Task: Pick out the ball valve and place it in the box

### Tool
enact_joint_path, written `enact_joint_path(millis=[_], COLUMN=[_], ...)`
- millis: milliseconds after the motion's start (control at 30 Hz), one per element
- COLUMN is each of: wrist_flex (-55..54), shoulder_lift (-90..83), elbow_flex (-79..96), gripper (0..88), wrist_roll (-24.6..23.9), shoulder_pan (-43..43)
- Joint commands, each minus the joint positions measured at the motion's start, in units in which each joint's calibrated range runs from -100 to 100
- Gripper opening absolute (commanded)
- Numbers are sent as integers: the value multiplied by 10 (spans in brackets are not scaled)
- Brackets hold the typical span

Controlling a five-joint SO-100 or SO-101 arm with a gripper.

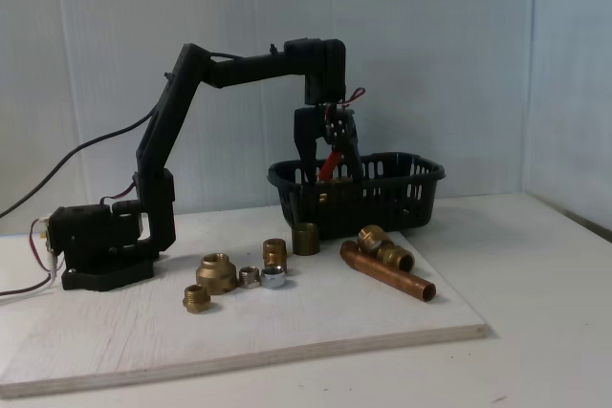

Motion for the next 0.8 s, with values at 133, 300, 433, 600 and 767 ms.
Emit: enact_joint_path(millis=[133, 300, 433, 600, 767], wrist_flex=[-1, 1, -3, -3, -2], shoulder_lift=[-14, -13, -13, -13, -13], elbow_flex=[-40, -34, -7, -1, -1], gripper=[91, 93, 94, 142, 248], wrist_roll=[0, 1, -1, -1, -1], shoulder_pan=[5, 2, 0, 0, 2])
